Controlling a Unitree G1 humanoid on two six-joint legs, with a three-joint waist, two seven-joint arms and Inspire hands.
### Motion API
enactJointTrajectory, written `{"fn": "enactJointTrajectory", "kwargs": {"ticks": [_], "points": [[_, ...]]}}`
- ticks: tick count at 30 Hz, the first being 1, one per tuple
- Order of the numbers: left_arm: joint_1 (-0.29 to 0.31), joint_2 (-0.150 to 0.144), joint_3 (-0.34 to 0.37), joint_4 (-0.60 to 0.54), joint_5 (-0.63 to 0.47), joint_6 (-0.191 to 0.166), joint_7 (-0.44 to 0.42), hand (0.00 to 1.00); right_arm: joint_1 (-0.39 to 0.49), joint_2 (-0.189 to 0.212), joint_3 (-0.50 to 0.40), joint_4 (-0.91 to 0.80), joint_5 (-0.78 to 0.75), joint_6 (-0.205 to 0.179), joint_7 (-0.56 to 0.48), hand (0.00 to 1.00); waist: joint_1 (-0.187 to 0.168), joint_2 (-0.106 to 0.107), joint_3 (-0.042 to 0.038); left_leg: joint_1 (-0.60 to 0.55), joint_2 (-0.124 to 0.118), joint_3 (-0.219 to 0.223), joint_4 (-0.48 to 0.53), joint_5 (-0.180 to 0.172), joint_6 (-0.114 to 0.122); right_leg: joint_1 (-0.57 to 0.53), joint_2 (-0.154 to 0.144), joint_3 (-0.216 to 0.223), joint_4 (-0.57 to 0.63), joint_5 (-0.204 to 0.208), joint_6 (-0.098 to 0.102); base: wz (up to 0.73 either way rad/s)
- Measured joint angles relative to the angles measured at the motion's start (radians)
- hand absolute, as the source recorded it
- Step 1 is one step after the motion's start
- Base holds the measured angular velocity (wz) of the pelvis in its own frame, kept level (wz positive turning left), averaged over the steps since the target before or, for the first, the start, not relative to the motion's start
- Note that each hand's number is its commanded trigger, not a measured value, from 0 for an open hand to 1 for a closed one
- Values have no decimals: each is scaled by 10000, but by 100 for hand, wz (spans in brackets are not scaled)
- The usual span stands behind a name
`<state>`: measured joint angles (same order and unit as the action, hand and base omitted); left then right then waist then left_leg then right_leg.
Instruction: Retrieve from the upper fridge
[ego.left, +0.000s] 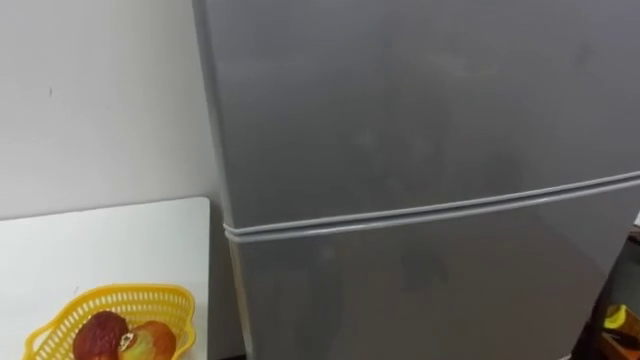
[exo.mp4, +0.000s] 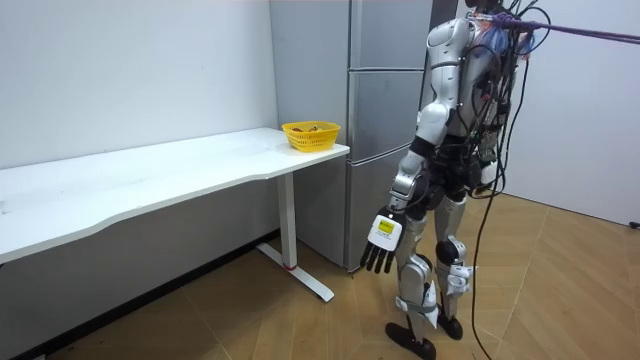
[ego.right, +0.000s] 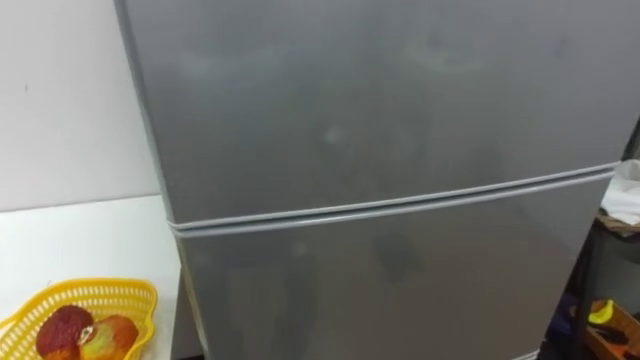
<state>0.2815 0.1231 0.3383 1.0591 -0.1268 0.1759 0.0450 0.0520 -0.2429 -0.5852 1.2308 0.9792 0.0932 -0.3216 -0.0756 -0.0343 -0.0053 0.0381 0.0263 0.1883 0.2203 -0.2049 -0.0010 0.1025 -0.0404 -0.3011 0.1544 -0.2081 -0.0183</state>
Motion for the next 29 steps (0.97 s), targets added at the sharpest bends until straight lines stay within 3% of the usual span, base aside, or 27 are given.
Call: {"fn": "enactJointTrajectory", "kwargs": {"ticks": [4, 13, 20, 25, 29], "points": [[-84, 47, -127, 250, 24, -109, -207, 0, 176, 164, 1493, 727, -3147, 403, 729, 0, 217, -55, -5, 23, -1, -35, -12, 0, 0, -78, 3, 171, 17, 2, -4, -12], [-159, 207, -720, 710, 211, -64, -368, 0, 150, 179, 4059, 752, -8759, 506, 2018, 0, 914, -134, 41, 63, 8, -46, 1, -34, 16, -69, 27, 306, -7, 71, 3, -6], [-262, 221, -1164, 1037, 330, 202, -565, 0, 145, 380, 4885, 791, -9637, 545, 3015, 0, 1099, 39, 53, 68, 58, -223, -50, -47, 22, 41, 35, 233, -15, 79, 7, 6], [-240, 208, -1274, 1021, 614, 610, -796, 0, 232, 549, 5230, 887, -9765, 807, 3551, 0, 1094, 140, 62, 69, 47, -273, -62, -46, 21, 48, 38, 232, -15, 79, 8, 0], [-241, 176, -1287, 1024, 806, 739, -831, 0, 258, 580, 5392, 936, -10029, 993, 3684, 0, 1112, 142, 65, 75, 43, -273, -72, -46, 21, 45, 46, 253, -17, 79, 8, 0]]}}
